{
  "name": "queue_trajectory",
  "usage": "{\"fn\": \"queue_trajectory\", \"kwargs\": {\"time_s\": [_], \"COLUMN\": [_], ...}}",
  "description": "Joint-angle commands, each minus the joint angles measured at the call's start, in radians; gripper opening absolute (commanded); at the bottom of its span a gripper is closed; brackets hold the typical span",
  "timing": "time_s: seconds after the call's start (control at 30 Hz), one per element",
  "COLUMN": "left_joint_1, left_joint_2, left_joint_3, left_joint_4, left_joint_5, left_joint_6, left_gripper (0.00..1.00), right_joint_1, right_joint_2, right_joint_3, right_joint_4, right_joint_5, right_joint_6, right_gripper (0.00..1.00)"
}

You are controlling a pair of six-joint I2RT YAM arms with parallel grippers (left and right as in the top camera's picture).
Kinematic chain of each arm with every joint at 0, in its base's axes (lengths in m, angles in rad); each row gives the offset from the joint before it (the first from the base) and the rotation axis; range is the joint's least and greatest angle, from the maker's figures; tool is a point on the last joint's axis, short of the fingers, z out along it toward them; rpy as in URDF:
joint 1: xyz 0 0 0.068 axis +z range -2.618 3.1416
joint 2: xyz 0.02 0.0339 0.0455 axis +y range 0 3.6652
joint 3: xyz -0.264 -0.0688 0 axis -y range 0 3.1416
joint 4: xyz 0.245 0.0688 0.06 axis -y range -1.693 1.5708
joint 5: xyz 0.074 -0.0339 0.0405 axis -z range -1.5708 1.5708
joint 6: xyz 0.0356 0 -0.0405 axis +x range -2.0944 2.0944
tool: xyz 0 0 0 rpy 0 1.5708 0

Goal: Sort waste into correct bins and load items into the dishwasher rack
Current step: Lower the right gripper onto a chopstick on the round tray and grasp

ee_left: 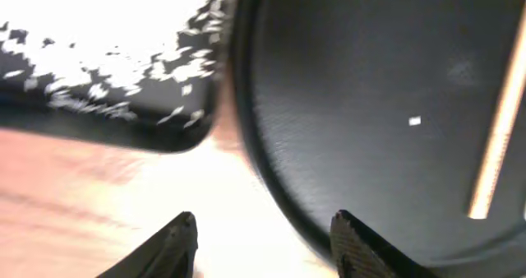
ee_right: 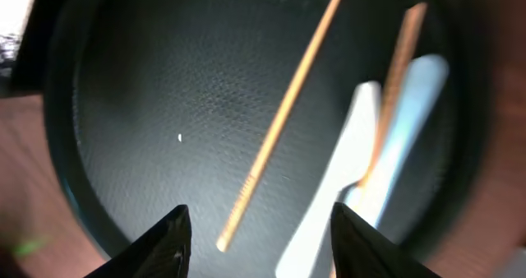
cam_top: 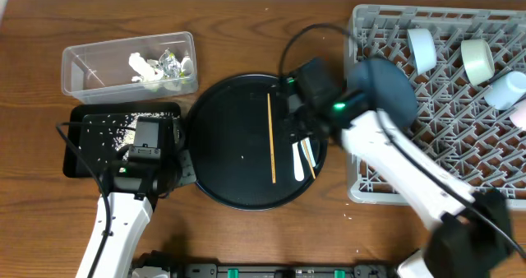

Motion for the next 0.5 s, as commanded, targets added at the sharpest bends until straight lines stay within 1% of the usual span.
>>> {"fn": "queue_trajectory", "kwargs": {"time_s": [0.0,0.07,0.23,0.33,0.47], "left_joint_1": [0.018,0.034,0.058,0.058,0.058], "left_joint_2": [0.0,0.0,0.0,0.0,0.0], "left_joint_3": [0.012,0.012,0.012,0.012,0.012], "left_joint_4": [-0.019,-0.023,-0.022,-0.021,-0.022], "left_joint_5": [-0.075,-0.075,-0.075,-0.075,-0.075], "left_joint_6": [-0.035,-0.063,-0.069,-0.069,-0.069], "left_gripper": [0.57,0.61,0.62,0.63,0.63], "right_joint_1": [0.051,0.08,0.127,0.146,0.153], "right_joint_2": [0.095,0.15,0.242,0.277,0.312], "right_joint_3": [0.016,0.016,0.016,0.016,0.016], "right_joint_4": [0.026,0.055,0.1,0.106,0.11], "right_joint_5": [0.084,0.131,0.193,0.278,0.325], "right_joint_6": [0.222,0.311,0.447,0.491,0.494], "right_gripper": [0.5,0.5,0.5,0.5,0.47]}}
